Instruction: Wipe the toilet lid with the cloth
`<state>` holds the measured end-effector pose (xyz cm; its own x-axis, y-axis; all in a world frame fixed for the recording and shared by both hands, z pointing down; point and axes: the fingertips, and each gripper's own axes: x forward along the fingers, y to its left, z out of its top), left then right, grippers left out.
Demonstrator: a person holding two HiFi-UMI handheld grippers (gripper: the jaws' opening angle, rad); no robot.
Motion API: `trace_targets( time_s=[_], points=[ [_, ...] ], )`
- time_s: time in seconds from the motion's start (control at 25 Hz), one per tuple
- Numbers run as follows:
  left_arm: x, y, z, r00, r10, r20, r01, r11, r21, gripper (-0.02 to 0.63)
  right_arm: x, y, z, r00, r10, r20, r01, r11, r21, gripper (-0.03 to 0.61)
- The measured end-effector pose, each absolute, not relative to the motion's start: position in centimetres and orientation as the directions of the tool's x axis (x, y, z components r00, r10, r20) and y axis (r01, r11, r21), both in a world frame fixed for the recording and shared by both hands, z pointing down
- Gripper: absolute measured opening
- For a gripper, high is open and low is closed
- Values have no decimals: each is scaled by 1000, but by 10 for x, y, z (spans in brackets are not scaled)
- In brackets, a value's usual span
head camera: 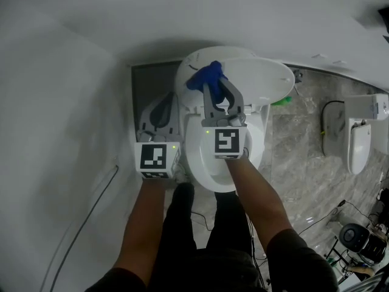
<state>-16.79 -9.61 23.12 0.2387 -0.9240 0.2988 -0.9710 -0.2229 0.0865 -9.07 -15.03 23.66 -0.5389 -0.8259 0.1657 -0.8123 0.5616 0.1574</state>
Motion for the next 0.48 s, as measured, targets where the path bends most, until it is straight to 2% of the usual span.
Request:
trace_targets(
  time_s=[0.48],
  points=[
    [-155,-99,252,242,-916,320,-970,-224,90,12,-80,-163,233,-510,-852,114,-841,522,140,67]
  ],
)
